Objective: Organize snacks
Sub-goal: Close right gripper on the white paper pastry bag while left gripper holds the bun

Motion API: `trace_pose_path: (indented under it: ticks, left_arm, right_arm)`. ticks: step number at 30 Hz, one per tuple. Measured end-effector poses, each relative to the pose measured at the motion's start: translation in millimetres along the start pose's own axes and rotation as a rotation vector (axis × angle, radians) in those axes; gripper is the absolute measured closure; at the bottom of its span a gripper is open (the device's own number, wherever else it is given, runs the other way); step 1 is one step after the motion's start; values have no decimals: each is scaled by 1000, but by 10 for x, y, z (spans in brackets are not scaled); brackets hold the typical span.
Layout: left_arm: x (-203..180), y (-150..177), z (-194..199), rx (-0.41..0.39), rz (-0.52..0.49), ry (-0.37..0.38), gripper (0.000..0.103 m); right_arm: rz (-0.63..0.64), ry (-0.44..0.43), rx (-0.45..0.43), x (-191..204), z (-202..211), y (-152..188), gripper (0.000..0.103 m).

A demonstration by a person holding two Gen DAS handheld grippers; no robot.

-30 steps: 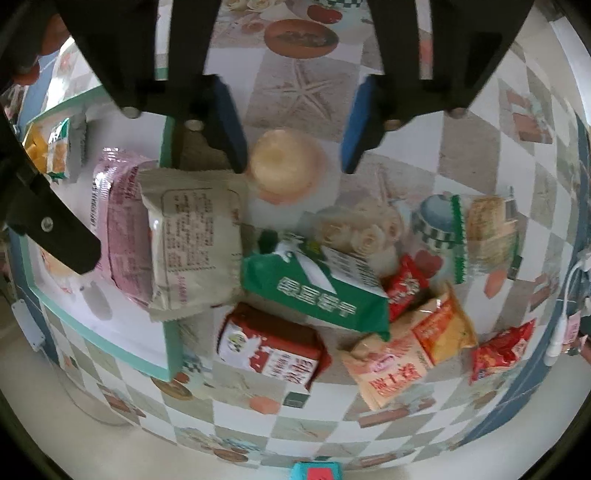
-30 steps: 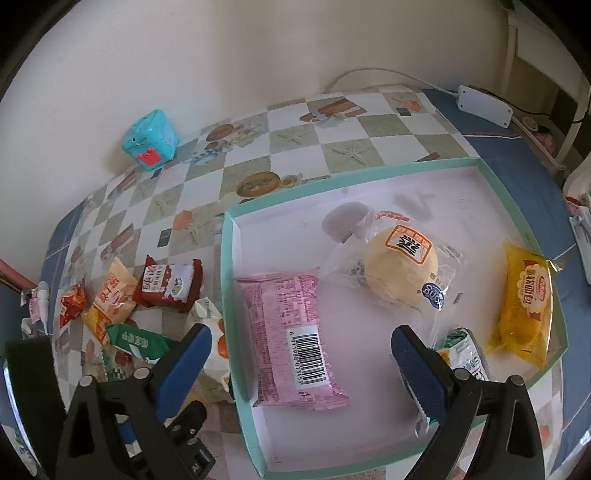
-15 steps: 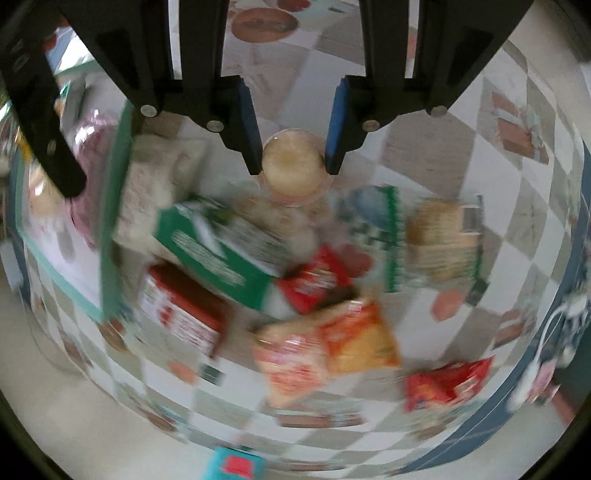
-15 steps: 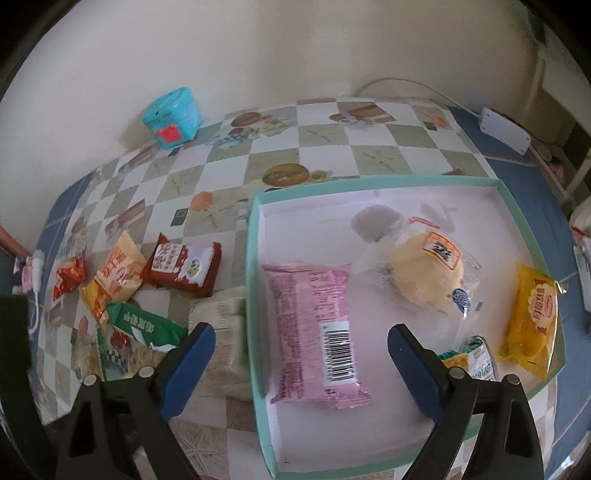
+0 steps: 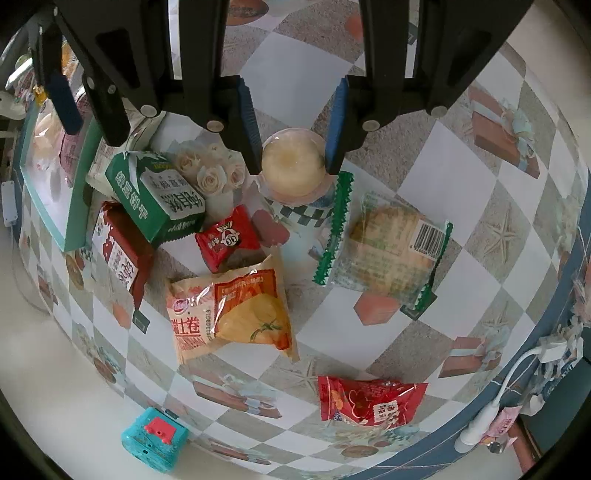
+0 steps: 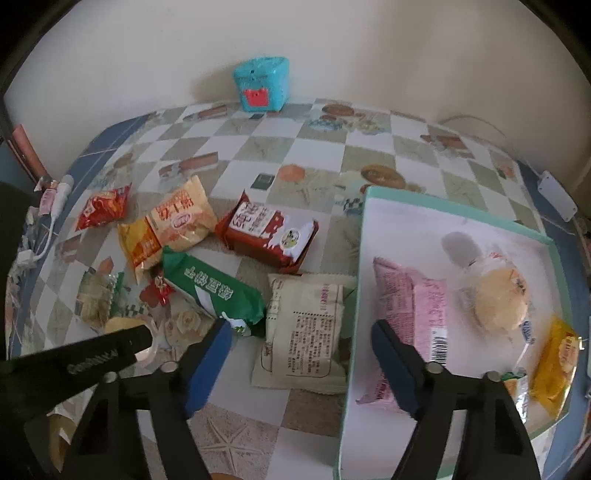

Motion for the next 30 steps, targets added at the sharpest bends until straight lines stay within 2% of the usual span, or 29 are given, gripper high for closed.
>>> trace_pose_path:
  ticks: [6, 9, 16, 24, 30]
  left_arm:
    - [232, -104, 53, 3, -5, 2, 67]
    - [401, -209, 126, 5, -2, 10, 67]
    - [547, -380, 184, 7, -1, 13, 67]
    - [581, -416, 244, 5, -3, 15, 67]
    - [610, -433, 253, 4, -4, 14, 67]
  right_arm:
    - [-12, -17, -7, 21, -32, -43, 32]
    - [-23, -37, 2, 11, -32, -74, 40]
    - [-44, -54, 50, 10, -192, -52, 44]
    - [-15, -25, 30, 64, -203, -74, 44]
    - [5, -116, 51, 179, -137, -34, 46]
Point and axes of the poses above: each gripper's, at about its wrist camera, not at the fingertips, and z roughly against the way its jaws point, x to its left, y to its underside, the point moved 4 cm from there along -z, roughly the way its jaws point, and after that the axes turned 12 degrees about y, right-handed, at the moved point
